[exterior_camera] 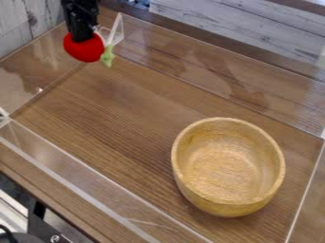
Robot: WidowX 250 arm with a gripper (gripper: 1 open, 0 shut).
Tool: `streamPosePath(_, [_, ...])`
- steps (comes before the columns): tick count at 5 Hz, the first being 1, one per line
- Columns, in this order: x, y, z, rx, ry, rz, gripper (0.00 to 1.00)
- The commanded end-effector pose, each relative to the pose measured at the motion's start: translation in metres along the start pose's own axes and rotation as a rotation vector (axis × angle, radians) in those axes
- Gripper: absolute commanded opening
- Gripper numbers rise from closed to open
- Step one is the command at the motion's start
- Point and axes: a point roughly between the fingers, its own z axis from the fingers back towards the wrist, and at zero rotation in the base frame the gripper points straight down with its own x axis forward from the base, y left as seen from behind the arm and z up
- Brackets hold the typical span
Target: Move the red object to the left side of the table
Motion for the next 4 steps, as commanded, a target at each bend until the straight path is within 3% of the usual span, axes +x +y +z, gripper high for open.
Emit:
streamPosePath(1, [0.009, 0.012, 0.012, 0.048, -0.053, 0.009, 0.0])
streamPosePath(4, [0.025, 0.011, -0.01, 0.001, -0.076, 0.009, 0.0])
